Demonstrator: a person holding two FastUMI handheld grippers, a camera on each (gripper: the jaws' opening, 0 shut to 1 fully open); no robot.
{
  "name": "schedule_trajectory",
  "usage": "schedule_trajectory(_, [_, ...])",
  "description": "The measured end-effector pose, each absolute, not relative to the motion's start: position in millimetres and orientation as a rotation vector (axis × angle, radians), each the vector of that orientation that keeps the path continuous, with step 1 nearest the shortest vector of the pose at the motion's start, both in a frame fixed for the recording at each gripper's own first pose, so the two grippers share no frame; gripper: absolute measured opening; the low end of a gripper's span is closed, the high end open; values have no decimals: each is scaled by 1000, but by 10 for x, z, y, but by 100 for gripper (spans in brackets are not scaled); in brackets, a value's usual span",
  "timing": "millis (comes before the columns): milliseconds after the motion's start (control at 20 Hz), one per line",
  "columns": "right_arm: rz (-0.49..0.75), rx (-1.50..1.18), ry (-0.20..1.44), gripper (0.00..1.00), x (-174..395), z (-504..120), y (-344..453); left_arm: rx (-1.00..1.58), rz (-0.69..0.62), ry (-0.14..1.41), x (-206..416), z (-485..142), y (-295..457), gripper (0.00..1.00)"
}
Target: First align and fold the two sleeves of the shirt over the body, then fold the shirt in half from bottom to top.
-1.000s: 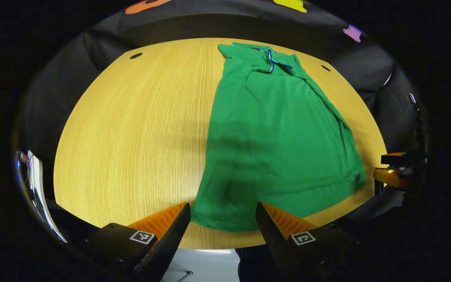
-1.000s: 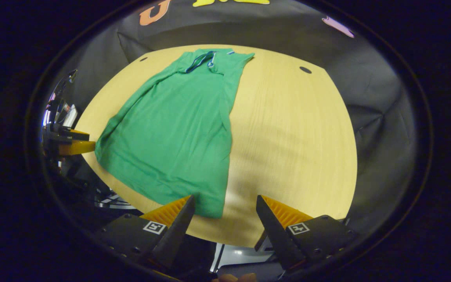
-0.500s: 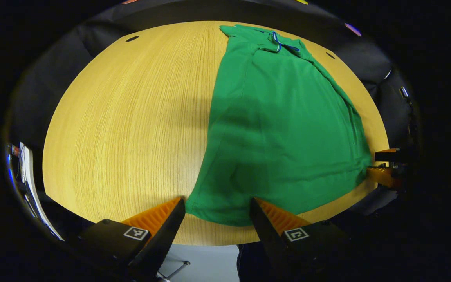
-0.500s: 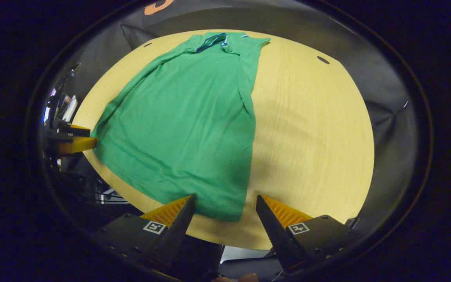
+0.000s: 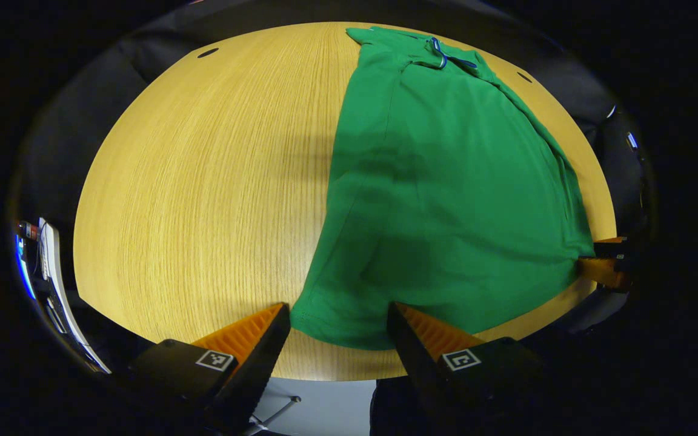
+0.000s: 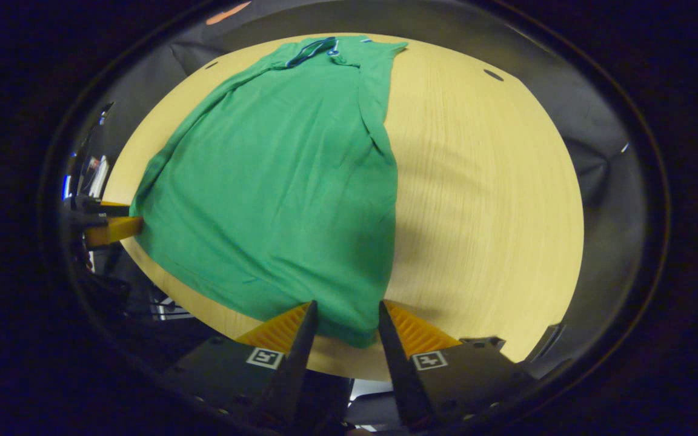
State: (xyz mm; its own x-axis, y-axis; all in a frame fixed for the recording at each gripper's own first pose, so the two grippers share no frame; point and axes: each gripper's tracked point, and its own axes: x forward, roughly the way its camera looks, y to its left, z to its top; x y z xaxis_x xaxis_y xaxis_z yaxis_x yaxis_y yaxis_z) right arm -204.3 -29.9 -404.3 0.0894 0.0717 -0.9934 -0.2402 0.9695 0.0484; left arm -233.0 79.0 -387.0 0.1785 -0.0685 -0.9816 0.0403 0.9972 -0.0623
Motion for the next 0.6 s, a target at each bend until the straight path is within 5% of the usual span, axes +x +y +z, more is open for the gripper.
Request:
schedule_trajectory(50, [227,-118,1480,57,-2023,-4037,-291,-28,-74,1394,-2334,-3877,775,100])
schedule_trajectory(100, [217,-92,1492,36,-2056,-4049,-289,-31,-76,1406,-2342,-3872,753,98])
schedule_trajectory(150, [209,-75,1505,31,-2064,-4046,-289,-29,-88,1417,-2348,-3881,725,93])
schedule_trajectory(250, [199,-36,1530,27,-2059,-4018,-237,-31,-127,1428,-2338,-3869,653,65])
schedule_trajectory(300, [200,-37,1525,7,-2037,-4060,-233,-34,-141,1432,-2329,-3858,618,36])
schedule_trajectory(400, [229,-58,1521,6,-2029,-4013,-196,-45,-158,1450,-2330,-3868,591,15])
schedule_trajectory(600, [249,-107,1503,0,-2009,-4010,-209,-108,-204,1464,-2357,-3825,516,8])
